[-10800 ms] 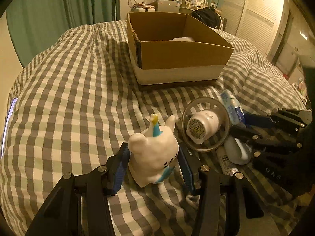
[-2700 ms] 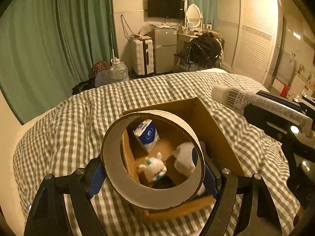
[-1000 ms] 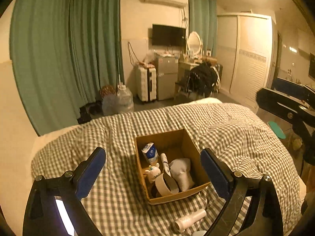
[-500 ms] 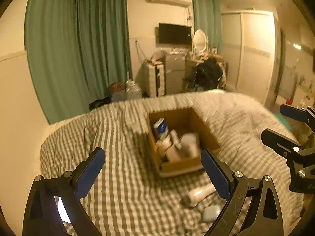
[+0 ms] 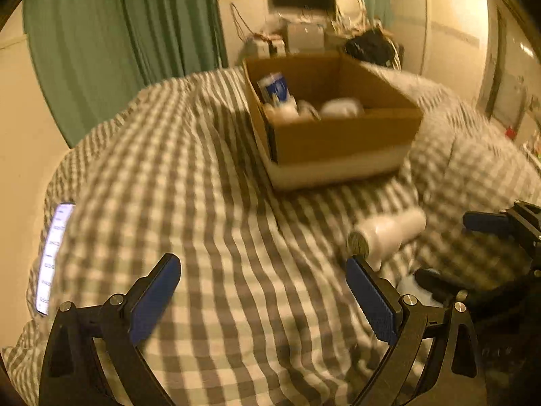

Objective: Organize objects
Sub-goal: 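Move both tools back toward the white hair dryer and earbud case, then grasp the white hair dryer with the left tool while the right tool grasps the blue earbud case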

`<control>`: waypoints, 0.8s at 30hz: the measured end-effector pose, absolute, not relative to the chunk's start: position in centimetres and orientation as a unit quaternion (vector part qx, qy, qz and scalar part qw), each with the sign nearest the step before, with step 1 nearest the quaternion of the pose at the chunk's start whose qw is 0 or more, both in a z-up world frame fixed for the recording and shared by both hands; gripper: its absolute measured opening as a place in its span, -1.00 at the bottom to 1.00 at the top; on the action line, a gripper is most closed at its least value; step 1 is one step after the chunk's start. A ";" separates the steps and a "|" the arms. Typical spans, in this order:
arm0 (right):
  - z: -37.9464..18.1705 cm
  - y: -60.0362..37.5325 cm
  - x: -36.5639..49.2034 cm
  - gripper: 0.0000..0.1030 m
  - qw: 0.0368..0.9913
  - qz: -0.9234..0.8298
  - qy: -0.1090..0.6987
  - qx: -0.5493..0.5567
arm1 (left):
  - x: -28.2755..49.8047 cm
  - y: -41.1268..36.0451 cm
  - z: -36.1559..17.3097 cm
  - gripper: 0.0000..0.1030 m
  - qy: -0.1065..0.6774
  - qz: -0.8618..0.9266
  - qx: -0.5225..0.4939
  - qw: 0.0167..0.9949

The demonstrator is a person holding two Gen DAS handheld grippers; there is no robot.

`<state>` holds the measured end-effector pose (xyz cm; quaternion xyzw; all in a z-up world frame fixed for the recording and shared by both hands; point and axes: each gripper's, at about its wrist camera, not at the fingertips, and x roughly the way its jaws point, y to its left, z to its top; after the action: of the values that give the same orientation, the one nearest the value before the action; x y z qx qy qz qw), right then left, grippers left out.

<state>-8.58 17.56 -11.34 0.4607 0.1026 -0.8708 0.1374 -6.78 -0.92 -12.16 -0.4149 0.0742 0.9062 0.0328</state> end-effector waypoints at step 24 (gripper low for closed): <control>-9.1 19.7 -5.9 0.13 0.147 -0.880 0.105 0.439 | -8.9 1.9 -13.1 0.95 0.075 0.892 -0.439 0.075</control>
<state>-5.92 19.67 -9.14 0.4392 0.1046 -0.8801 0.1469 -8.93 1.92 -13.11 -0.4394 0.0752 0.8920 0.0749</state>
